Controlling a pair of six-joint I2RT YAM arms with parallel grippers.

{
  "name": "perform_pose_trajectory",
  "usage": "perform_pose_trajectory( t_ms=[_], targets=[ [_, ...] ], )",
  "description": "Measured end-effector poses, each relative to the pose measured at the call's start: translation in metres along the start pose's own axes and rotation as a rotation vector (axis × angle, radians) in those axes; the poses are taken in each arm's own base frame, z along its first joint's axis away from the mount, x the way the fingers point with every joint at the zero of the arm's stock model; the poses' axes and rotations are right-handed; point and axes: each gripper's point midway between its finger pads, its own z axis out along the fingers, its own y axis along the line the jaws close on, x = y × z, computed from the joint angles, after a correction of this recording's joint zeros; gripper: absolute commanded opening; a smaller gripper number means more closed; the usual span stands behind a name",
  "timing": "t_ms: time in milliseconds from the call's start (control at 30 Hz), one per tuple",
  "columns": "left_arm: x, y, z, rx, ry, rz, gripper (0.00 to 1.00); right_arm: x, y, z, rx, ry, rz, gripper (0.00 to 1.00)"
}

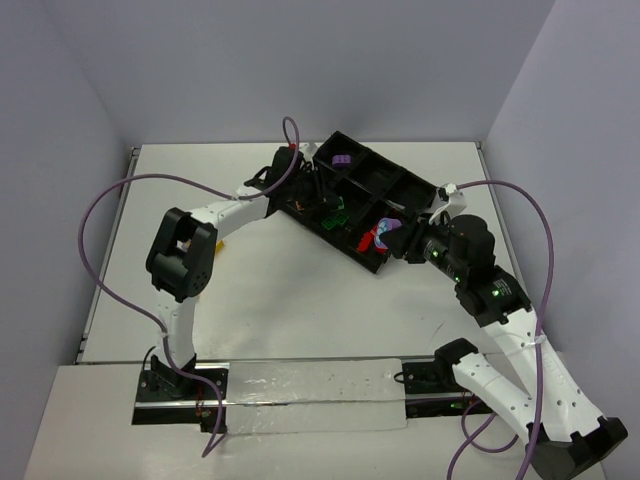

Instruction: Sort the legos into containers by color

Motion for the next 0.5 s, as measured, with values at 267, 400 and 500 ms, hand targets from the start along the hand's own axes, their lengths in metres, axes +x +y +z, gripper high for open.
perform_pose_trajectory(
  t_ms=[267,400,500],
  targets=[
    [-0.001,0.001,0.007,-0.045,0.004,0.039,0.78,0.002,-0.002,0.003,0.008,0.011,-0.006,0.00],
    [0.002,0.002,0.006,-0.052,0.017,0.050,0.78,0.006,-0.005,0.009,0.020,0.033,-0.006,0.00],
    [0.005,0.003,0.004,-0.064,0.026,0.061,0.77,0.011,-0.010,0.017,0.041,0.063,-0.001,0.00]
  ],
)
